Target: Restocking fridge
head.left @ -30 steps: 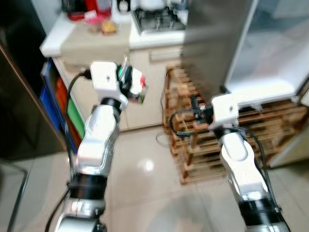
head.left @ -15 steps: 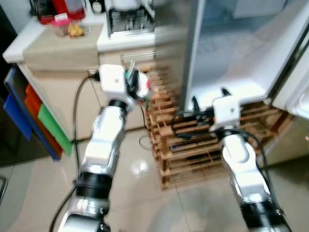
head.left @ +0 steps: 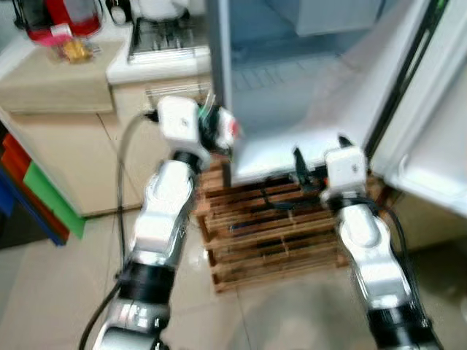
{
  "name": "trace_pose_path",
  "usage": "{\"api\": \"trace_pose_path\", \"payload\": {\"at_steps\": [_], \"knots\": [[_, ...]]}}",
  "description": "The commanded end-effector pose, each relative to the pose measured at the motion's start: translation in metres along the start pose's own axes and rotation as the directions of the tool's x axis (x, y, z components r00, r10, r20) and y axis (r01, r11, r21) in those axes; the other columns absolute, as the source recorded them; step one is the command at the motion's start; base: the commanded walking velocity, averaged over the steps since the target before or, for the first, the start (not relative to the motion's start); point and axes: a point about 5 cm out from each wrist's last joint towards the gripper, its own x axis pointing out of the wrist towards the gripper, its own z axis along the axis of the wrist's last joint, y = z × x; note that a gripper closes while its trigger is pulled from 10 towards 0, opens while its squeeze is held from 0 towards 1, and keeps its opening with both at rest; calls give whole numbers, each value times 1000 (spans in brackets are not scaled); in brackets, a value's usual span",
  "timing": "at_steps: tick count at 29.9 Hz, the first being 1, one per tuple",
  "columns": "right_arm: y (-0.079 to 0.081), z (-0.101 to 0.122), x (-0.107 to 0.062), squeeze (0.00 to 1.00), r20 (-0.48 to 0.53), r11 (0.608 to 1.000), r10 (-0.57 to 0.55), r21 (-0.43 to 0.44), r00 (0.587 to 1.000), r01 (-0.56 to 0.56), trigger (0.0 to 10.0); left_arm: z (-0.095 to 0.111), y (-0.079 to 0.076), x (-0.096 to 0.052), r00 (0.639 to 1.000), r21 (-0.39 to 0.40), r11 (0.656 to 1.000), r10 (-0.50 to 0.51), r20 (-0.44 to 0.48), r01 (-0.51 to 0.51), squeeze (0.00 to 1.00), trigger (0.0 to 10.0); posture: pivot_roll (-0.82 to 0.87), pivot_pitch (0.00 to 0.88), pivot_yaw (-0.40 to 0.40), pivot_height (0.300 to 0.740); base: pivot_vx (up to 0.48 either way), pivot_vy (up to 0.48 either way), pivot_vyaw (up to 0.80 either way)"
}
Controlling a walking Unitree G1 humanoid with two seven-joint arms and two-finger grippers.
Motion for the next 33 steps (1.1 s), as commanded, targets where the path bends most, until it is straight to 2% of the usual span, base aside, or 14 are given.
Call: {"api": "trace_pose_path", "payload": {"at_steps": [1,8,10,12,14,17,18,23,29,33], "knots": [[8,3,2,0,9,1000,29,11,1000,-29,10000,-3,15,1,998,36,997,67,-15,-67,0,10000,-105,0,67,740,0,0,0],[10,-1,-3,0,-10,997,72,11,997,-72,10000,-3,12,11,1000,74,997,24,-14,-23,0,10000,-103,0,63,740,0,0,0],[11,-5,-5,0,-30,995,100,31,995,-99,10000,-8,4,21,999,50,998,-33,-39,34,0,10000,-105,0,64,740,0,0,0],[14,-12,-7,0,-82,980,180,98,980,-172,10000,-7,-7,32,996,37,996,-83,-42,85,0,10000,-119,0,75,740,0,0,0],[16,-17,-10,0,-119,967,240,122,964,-225,10000,-7,-13,38,992,20,993,-114,-48,115,0,10000,-127,0,83,740,0,0,0],[11,-19,-12,0,-129,970,227,115,965,-213,10000,-11,-14,42,990,8,992,-124,-65,125,0,10000,-132,0,86,740,0,0,0],[3,-22,-17,0,-147,976,204,106,968,-190,10000,-16,-18,48,986,-2,990,-138,-96,138,0,10000,-132,0,84,740,469,0,0],[-5,-37,-41,0,-223,977,211,90,952,-195,10000,-22,-37,63,969,-19,981,-195,-150,194,0,10000,-160,0,100,740,469,0,0],[-2,-40,-56,0,-252,980,192,108,949,-169,10000,-21,-54,67,956,-39,967,-256,-140,253,0,10000,-192,0,124,740,474,0,0],[4,-38,-58,0,-251,976,203,125,947,-176,10000,-23,-56,67,956,-45,965,-262,-135,259,0,10000,-192,0,117,740,478,0,0]]}}
